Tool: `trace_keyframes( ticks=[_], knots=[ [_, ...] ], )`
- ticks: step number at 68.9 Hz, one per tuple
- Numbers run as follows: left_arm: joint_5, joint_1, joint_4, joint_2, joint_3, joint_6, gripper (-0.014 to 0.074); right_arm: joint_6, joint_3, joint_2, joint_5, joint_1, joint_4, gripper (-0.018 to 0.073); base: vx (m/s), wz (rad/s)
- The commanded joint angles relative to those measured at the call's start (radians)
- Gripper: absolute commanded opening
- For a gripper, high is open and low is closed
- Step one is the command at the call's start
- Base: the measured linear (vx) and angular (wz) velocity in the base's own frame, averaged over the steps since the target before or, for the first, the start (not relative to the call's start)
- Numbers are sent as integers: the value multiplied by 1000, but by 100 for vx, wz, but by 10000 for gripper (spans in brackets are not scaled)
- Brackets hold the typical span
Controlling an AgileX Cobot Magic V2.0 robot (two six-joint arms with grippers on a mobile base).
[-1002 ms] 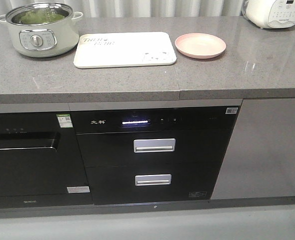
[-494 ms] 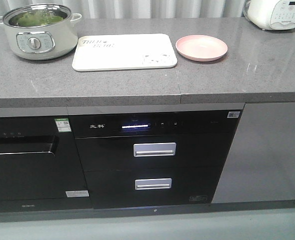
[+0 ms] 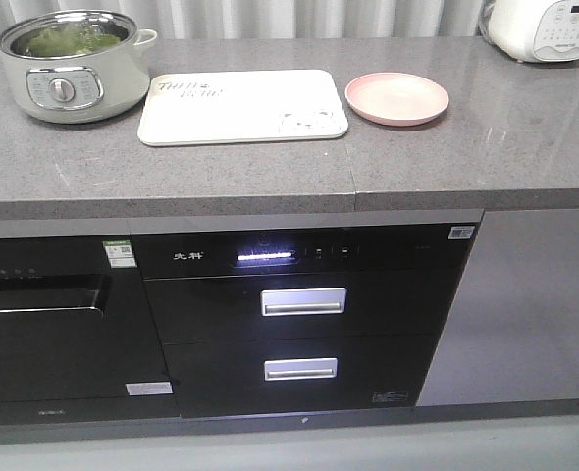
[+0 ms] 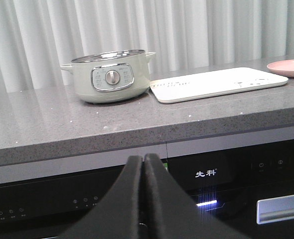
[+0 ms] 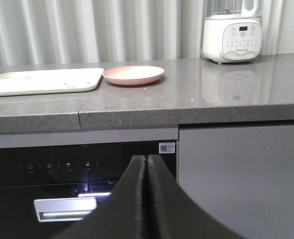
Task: Transfer vegetables to tray and serve
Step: 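Continue driving closer to the counter, approaching the pot and tray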
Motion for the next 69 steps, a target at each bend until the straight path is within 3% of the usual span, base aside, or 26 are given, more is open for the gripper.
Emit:
trace_keyframes(
  ticks=[1,69],
  knots=[
    [-66,2,-2,-16,10,0,-6,-5,7,-3,-76,-5,-4,-3,5,0],
    [-66,2,-2,-16,10,0,-6,-5,7,-3,-76,-5,-4,-3,7,1]
  ],
)
